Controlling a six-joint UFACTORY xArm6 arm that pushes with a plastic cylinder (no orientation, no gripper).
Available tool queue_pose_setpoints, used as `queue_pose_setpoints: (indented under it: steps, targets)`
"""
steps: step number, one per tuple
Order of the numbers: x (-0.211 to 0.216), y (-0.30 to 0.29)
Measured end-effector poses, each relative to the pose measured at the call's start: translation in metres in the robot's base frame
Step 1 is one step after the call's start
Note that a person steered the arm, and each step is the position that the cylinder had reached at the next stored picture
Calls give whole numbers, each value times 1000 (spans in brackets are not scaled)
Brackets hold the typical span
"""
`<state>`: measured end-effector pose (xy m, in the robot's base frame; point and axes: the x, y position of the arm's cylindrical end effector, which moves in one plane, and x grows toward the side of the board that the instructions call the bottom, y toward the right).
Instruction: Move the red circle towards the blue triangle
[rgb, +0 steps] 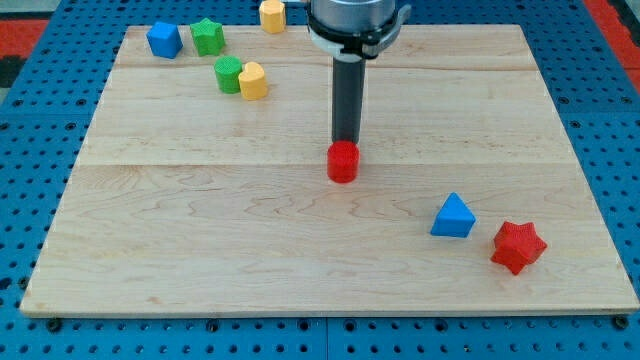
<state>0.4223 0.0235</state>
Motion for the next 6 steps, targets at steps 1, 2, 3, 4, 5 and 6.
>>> queue_pose_setpoints:
  steps: [1,2,3,4,5,6]
  targets:
    - [-15,-20]
    - [18,-16]
    - [41,53]
    - [53,14]
    - [129,-49]
    - [178,-5]
